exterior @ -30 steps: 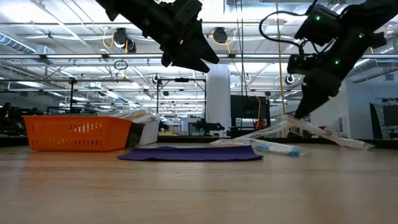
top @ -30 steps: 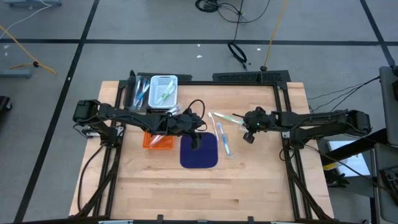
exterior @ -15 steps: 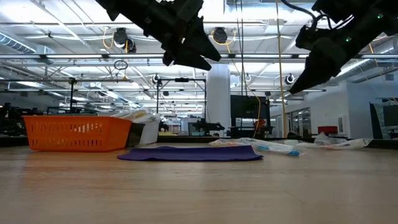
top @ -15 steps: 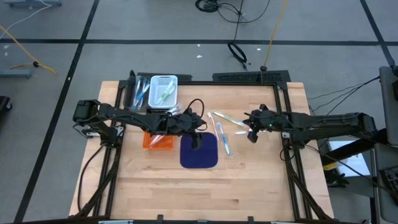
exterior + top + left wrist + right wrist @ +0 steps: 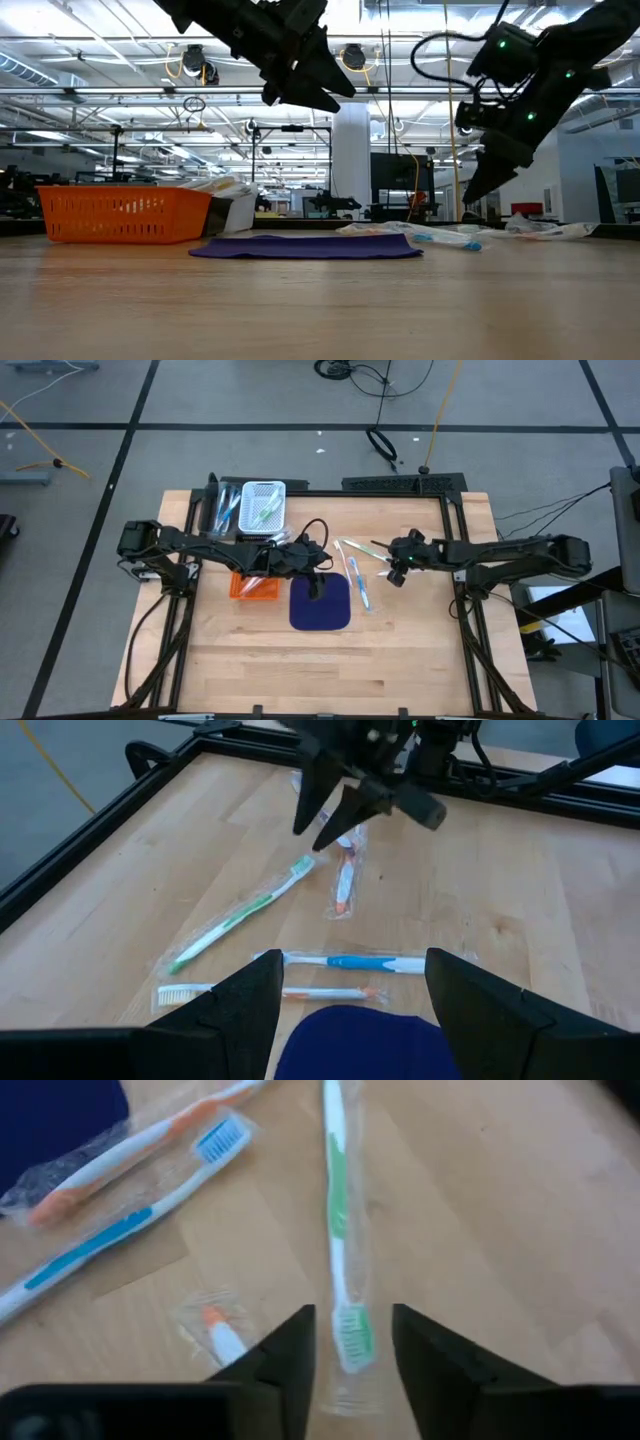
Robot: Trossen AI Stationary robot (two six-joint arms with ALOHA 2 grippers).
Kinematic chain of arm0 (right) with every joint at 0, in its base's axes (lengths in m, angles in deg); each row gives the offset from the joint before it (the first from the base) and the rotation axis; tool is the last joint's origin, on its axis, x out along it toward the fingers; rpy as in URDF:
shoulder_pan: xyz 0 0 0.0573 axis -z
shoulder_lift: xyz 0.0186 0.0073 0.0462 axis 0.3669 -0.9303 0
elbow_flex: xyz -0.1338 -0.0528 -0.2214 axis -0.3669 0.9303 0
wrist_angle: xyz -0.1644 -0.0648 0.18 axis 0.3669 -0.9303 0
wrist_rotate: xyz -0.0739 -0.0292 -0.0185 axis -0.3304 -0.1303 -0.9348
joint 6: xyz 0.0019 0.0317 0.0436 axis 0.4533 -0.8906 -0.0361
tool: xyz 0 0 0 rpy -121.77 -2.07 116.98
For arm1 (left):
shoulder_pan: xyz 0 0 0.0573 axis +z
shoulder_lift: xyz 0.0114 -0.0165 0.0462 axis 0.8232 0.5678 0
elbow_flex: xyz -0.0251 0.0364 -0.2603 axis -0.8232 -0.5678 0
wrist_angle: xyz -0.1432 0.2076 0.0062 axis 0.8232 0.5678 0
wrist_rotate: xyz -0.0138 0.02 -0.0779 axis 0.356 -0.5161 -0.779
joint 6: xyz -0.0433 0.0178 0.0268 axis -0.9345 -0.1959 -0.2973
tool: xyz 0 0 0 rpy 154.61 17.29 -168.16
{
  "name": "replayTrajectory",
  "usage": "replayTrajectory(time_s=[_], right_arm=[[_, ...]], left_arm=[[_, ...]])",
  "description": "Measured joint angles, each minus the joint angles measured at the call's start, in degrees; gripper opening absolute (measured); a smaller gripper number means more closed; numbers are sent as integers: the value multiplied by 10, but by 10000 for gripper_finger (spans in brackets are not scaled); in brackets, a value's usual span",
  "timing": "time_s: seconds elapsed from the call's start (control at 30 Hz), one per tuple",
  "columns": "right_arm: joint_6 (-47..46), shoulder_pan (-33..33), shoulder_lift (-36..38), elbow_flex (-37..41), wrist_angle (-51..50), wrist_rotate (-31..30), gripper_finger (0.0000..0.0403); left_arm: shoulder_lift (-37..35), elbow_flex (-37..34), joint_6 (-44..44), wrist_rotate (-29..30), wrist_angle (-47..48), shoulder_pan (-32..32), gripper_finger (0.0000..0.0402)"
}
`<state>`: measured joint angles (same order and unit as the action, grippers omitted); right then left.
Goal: Pick & Place Toothbrushes
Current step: Put the green toothbrush into the white bin
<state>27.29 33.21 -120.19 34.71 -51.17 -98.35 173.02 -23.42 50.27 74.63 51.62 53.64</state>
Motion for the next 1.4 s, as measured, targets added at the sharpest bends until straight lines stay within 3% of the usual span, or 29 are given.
replayTrajectory(time_s=[0.1,0.3,0.7,0.93,1.17,1.4], right_arm=[[6,13,-29,0,20,36,156],[36,25,-76,0,46,38,193],[66,30,-120,0,77,18,179],[65,30,-144,0,80,8,138],[65,29,-150,-1,81,8,21],[40,29,-128,1,74,8,7]], left_arm=[[0,0,0,0,0,0,244],[0,0,0,0,0,0,244],[0,0,2,0,0,0,244],[0,0,2,0,-1,0,244],[0,0,2,0,-1,0,244],[0,0,-2,0,-4,0,244]])
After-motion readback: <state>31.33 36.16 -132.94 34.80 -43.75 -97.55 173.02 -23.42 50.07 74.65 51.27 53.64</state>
